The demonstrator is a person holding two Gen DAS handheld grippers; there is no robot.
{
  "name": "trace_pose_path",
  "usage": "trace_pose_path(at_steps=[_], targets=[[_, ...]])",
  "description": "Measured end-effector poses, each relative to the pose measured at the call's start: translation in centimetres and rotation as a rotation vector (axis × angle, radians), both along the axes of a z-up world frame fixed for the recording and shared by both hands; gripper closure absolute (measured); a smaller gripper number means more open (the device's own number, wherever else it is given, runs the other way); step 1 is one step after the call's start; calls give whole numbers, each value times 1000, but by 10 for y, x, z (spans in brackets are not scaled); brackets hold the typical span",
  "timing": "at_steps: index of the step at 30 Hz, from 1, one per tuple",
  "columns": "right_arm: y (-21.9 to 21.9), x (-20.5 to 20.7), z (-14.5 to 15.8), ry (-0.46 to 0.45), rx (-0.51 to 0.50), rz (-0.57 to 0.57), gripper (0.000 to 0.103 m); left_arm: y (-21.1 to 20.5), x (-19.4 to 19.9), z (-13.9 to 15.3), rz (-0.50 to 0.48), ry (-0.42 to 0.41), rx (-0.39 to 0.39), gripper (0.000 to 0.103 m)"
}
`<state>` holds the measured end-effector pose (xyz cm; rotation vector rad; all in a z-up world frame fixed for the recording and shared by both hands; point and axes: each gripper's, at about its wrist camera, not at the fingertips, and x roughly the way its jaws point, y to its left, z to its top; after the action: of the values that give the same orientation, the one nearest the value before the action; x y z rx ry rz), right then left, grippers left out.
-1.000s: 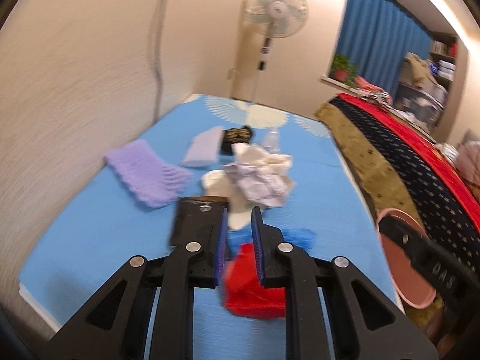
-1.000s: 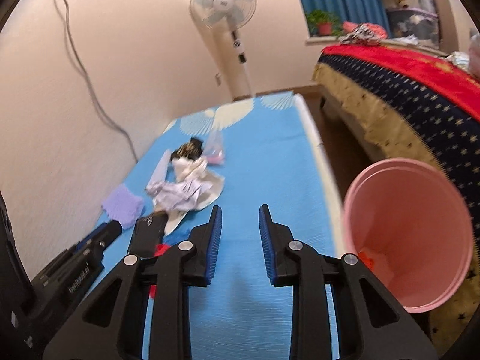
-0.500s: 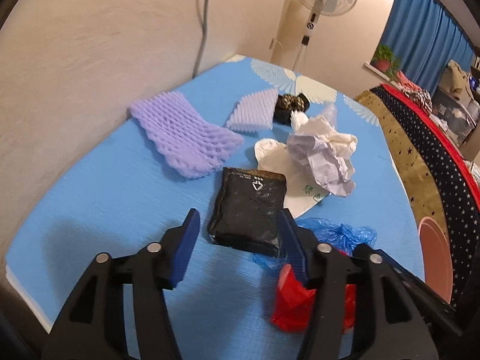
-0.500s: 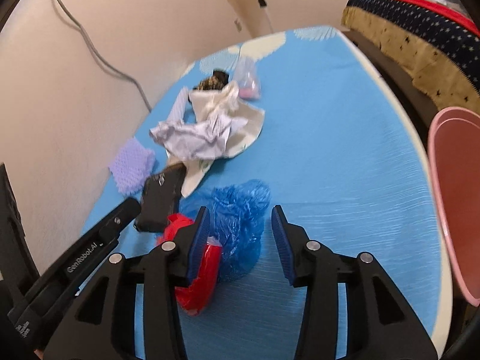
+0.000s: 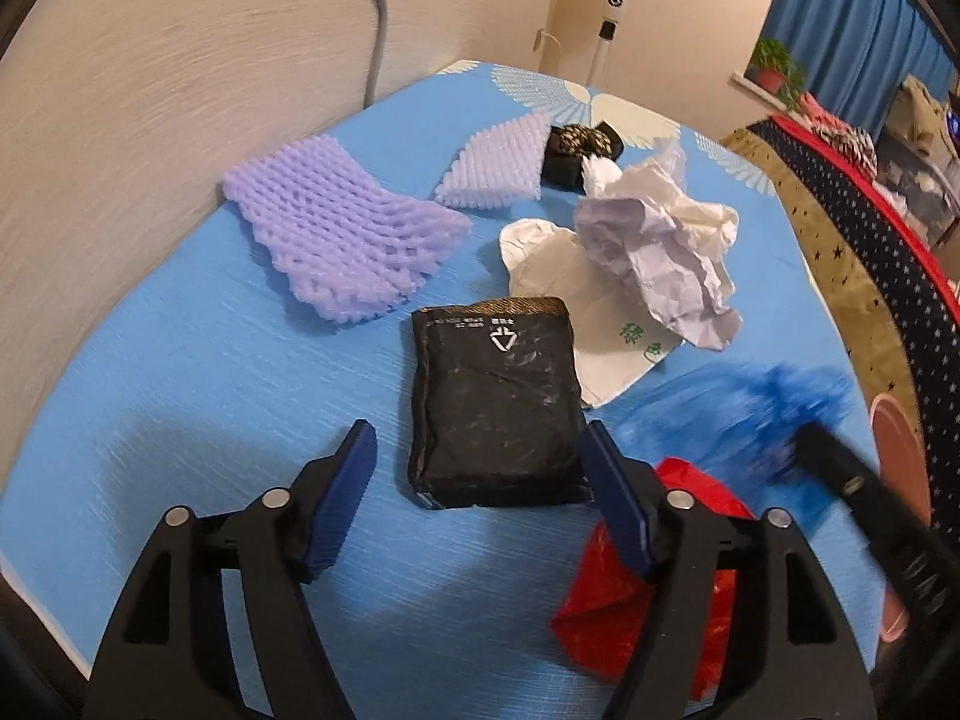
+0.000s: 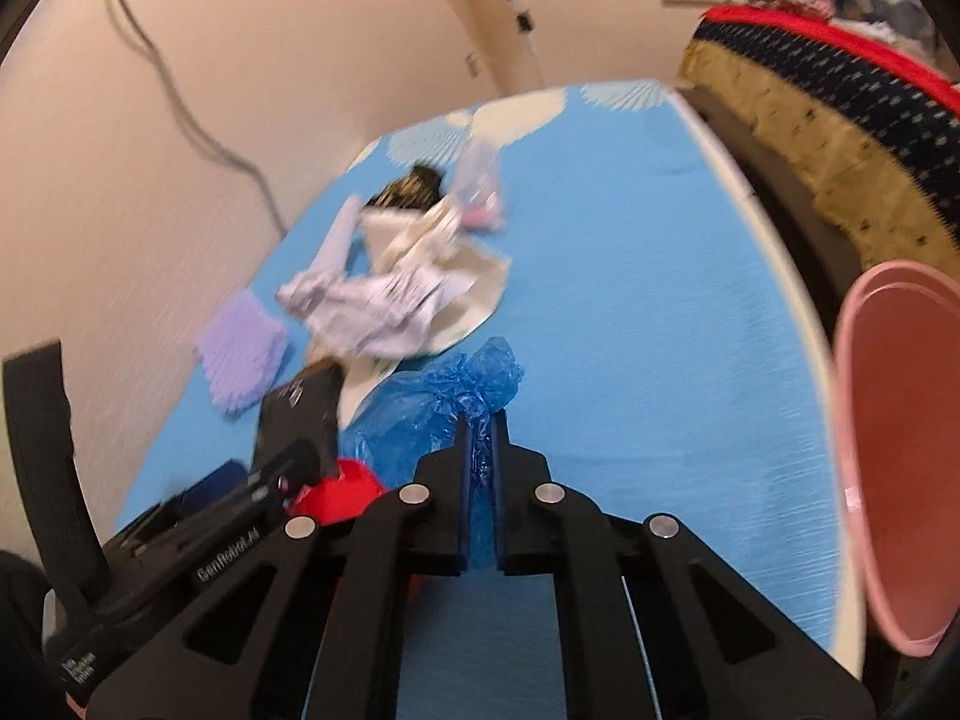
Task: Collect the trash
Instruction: 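Grasp the blue plastic bag with the right tool while the left tool grasps the black pouch, then carry the blue bag over the pink bin with the right tool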
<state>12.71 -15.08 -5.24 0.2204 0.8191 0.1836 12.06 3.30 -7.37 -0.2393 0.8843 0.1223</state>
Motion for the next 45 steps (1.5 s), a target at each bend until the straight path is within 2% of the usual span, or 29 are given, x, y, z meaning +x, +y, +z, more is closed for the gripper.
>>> trace_pose_path(at_steps=[5, 12, 13, 14, 15, 17, 23, 33, 45], targets=[[-16, -4, 7, -22, -12, -57, 97, -3, 4, 1, -11, 11, 4, 31], [-25, -10, 9, -19, -5, -47, 97, -18, 13, -4, -58, 70, 113, 29], [-25, -12, 11, -23, -7, -46, 97, -16, 13, -3, -54, 71, 116, 31], [-26, -14, 12, -27, -8, -46, 97, -14, 13, -2, -40, 68, 126, 39], [-27, -16, 14, -32, -9, -48, 97, -12, 12, -1, -30, 61, 120, 45], [-28, -19, 18, -40, -15, -52, 97, -6, 8, 1, -10, 52, 93, 46], [-38, -33, 32, -78, -40, -72, 97, -2, -6, 16, 19, -5, 80, 47], [-61, -62, 59, -151, -54, -146, 97, -13, -31, 48, -23, -141, 74, 47], [-81, -85, 85, -215, -72, -216, 97, -28, -50, 67, -89, -232, 70, 47]])
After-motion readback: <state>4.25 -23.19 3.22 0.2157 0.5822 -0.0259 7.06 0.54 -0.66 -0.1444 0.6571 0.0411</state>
